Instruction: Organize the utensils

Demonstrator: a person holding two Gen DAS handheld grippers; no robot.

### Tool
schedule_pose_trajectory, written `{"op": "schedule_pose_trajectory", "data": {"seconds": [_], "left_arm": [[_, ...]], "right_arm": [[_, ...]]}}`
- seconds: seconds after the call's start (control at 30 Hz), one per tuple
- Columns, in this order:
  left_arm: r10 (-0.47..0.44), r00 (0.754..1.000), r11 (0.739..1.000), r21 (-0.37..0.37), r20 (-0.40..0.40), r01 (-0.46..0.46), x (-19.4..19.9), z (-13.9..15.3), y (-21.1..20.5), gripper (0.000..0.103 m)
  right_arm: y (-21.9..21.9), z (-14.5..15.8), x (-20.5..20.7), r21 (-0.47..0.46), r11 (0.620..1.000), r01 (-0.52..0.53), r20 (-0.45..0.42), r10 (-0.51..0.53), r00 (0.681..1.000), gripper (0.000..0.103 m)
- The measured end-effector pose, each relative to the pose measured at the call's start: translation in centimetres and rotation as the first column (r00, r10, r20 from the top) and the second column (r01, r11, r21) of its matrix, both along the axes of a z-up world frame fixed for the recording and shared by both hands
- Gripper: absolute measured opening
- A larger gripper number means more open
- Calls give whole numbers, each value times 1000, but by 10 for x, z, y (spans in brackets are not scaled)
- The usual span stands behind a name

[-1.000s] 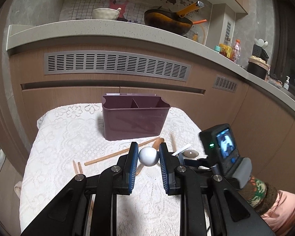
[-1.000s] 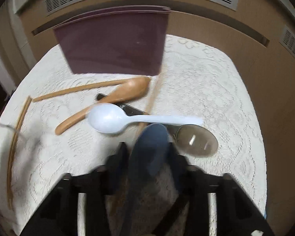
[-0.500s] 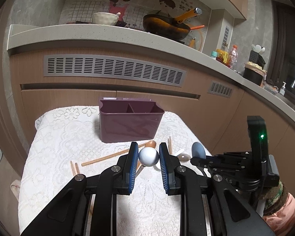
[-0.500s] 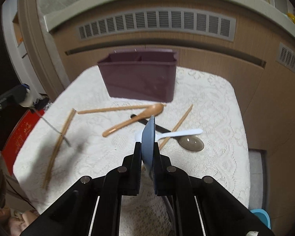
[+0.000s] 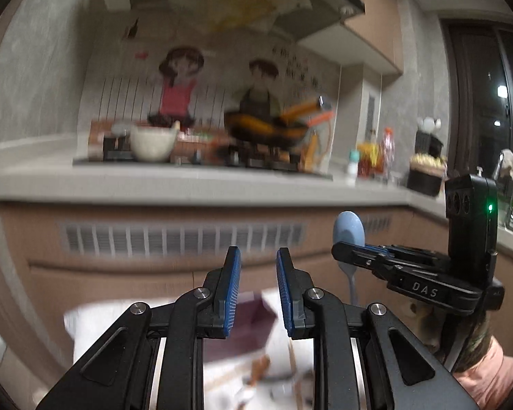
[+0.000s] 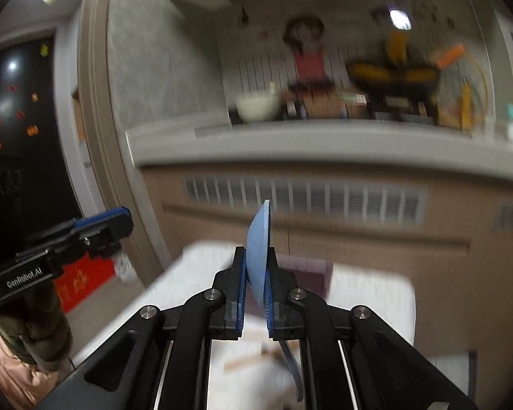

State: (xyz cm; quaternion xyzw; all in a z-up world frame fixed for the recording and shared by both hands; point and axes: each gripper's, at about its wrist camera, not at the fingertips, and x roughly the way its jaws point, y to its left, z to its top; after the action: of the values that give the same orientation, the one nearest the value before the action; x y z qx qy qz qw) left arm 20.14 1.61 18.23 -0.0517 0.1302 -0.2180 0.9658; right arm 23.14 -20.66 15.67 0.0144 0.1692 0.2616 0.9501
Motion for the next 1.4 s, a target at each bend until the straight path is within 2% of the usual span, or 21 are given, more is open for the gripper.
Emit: {"op": "schedule_pose_trajectory", "data": {"seconds": [0.07,0.17,0.27,0.33,0.43,0.5,0.6,0.67,0.77,0.83,0.93,1.03,1.13,1.2,1.27,1.3,1.4], "left_arm": [[10,1000,1000,1,22,-10,20,9,-1,22],[-15,1000,1000,0,-18,15,46,4,0,22],[-74,990,994,70,-120,83,68,-30,-9,24],[-99,972,985,119,-214,126,80,-65,-19,27],[-151,917,967,136,-369,214,98,-122,-37,33],[-211,865,941,144,-456,305,102,-155,-55,42],[-257,809,902,170,-528,397,104,-191,-86,47],[-255,789,883,199,-559,426,108,-210,-107,47],[-229,784,865,248,-576,435,120,-224,-130,46],[-184,796,864,292,-577,411,133,-231,-143,43],[-136,794,862,324,-592,390,153,-239,-159,39],[-133,789,847,344,-600,404,159,-248,-176,39],[-140,773,830,353,-618,433,163,-251,-191,39],[-137,760,808,372,-636,458,162,-259,-200,38],[-120,768,798,400,-629,452,159,-265,-206,36],[-116,772,800,402,-625,445,159,-266,-206,30],[-108,773,823,380,-625,422,157,-267,-206,25]], "right_arm": [[3,12,25,29,1000,0,32,-1,999,9],[8,12,56,50,999,-3,8,2,1000,9],[6,-2,76,32,999,13,-27,-12,1000,9],[7,-15,79,9,1000,21,-42,-21,999,9],[1,-48,77,-28,999,16,-122,-19,992,9],[-3,-71,74,-43,999,2,-183,-10,983,9],[-14,-104,69,-60,998,6,-263,-22,965,9],[-26,-122,68,-60,998,26,-305,-43,951,9],[-46,-145,68,-47,997,64,-352,-76,933,9],[-59,-157,68,-41,996,84,-372,-94,924,9],[-75,-168,65,-15,995,94,-390,-93,916,9],[-87,-176,64,6,995,102,-400,-91,912,9],[-94,-186,66,18,994,109,-418,-91,904,9],[-98,-193,70,26,994,109,-439,-87,894,9],[-102,-203,74,25,992,125,-457,-100,884,10],[-102,-205,75,18,991,130,-459,-107,882,10],[-106,-215,79,-13,988,152,-467,-141,873,11]]}}
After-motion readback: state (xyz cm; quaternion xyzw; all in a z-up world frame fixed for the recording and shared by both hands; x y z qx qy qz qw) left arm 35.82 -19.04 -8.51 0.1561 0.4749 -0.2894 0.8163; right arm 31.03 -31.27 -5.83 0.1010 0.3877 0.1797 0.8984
